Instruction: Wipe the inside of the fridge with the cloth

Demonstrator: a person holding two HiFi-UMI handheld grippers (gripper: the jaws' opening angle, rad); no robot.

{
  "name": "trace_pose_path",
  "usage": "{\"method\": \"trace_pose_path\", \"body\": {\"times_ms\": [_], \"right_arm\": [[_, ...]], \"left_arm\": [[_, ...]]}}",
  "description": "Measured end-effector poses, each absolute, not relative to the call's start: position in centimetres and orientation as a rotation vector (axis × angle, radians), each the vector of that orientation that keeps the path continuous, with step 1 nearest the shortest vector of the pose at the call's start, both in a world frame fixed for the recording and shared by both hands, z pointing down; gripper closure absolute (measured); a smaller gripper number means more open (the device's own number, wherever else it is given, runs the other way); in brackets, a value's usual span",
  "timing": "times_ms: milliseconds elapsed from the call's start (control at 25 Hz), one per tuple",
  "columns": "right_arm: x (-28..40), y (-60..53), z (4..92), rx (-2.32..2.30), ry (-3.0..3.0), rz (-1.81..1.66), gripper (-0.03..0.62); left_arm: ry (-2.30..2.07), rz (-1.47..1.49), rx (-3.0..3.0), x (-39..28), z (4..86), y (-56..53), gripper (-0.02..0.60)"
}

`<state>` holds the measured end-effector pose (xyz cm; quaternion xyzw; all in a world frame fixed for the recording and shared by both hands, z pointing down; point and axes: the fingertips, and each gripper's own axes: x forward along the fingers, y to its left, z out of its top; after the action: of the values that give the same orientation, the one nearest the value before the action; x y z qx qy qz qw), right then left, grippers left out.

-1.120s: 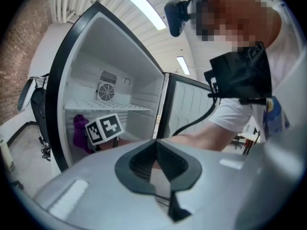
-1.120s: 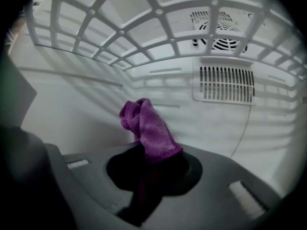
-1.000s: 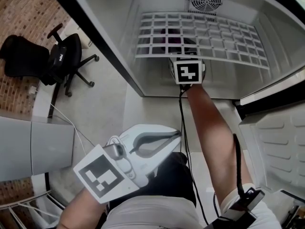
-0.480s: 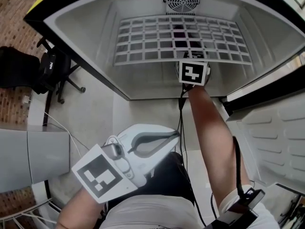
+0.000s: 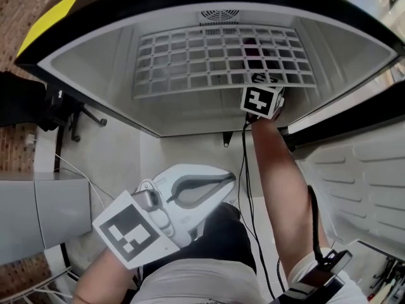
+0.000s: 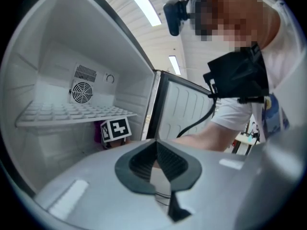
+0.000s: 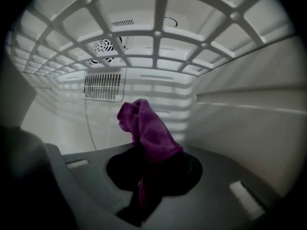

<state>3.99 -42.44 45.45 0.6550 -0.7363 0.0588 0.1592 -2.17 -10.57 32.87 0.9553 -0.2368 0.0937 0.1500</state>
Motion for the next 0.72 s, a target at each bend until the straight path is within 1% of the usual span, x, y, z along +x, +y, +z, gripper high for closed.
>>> {"method": "trace_pose_path", "body": {"times_ms": [280, 480, 720], "right_arm": [[5.6, -42.3, 44.6, 1.934, -2.051, 0.147, 0.539], [5.8, -41.8, 45.4, 1.992, -2.055, 0.255, 0.539], [7.7, -39.6, 45.6, 2.21, -1.947, 0.396, 0.539]], "left_arm": [[-0.662, 0.272, 2.734, -1.4, 32.5, -10.9, 0.577], [-0.666, 0.256, 2.726, -1.8, 32.0, -11.1, 0.575], [-0.656, 0.253, 2.717, -3.4, 32.1, -10.7, 0.575]]}}
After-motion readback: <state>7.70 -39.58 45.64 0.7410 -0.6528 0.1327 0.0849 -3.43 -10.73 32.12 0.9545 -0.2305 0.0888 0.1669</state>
